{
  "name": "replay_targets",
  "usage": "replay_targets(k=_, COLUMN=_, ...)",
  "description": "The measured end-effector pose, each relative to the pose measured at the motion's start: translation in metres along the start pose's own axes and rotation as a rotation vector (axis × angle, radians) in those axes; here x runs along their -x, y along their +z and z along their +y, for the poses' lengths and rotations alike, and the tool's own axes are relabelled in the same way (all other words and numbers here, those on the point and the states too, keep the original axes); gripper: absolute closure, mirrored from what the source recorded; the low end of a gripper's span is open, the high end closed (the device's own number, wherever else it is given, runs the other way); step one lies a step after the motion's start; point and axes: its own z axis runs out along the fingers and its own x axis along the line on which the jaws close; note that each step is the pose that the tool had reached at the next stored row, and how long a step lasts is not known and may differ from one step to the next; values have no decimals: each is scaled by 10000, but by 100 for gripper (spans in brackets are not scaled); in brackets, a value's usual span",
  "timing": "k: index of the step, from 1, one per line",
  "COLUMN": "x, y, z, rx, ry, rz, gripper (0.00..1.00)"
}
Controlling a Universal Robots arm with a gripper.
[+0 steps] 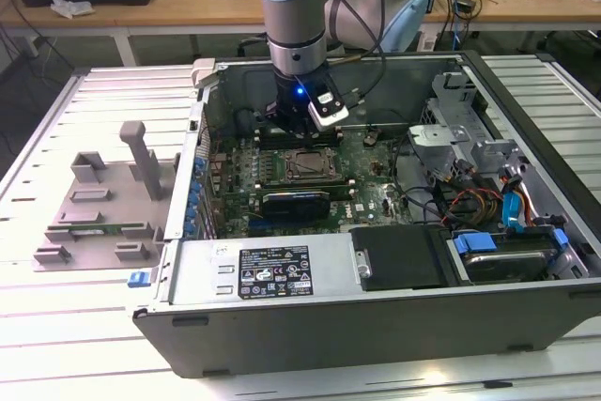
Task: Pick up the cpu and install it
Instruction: 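Install the first cpu locking lever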
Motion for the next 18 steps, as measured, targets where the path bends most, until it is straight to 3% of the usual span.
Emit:
replay_targets(k=7, x=-3, y=4, z=32, rx=-2, ry=3, rz=-1, gripper=89)
replay_targets(k=8, x=-4, y=5, z=33, rx=2, ry=2, rz=-32, gripper=89)
replay_targets(k=10, x=-5, y=7, z=33, rx=1, ry=-19, rz=-196, gripper=89)
replay_targets(k=11, x=-9, y=7, z=32, rx=1, ry=-38, rz=-336, gripper=89)
replay_targets(k=12, x=-13, y=7, z=32, rx=5, ry=-46, rz=-398, gripper=89)
replay_targets(k=18, x=-72, y=1, z=28, rx=8, ry=10, rz=-510, gripper=89)
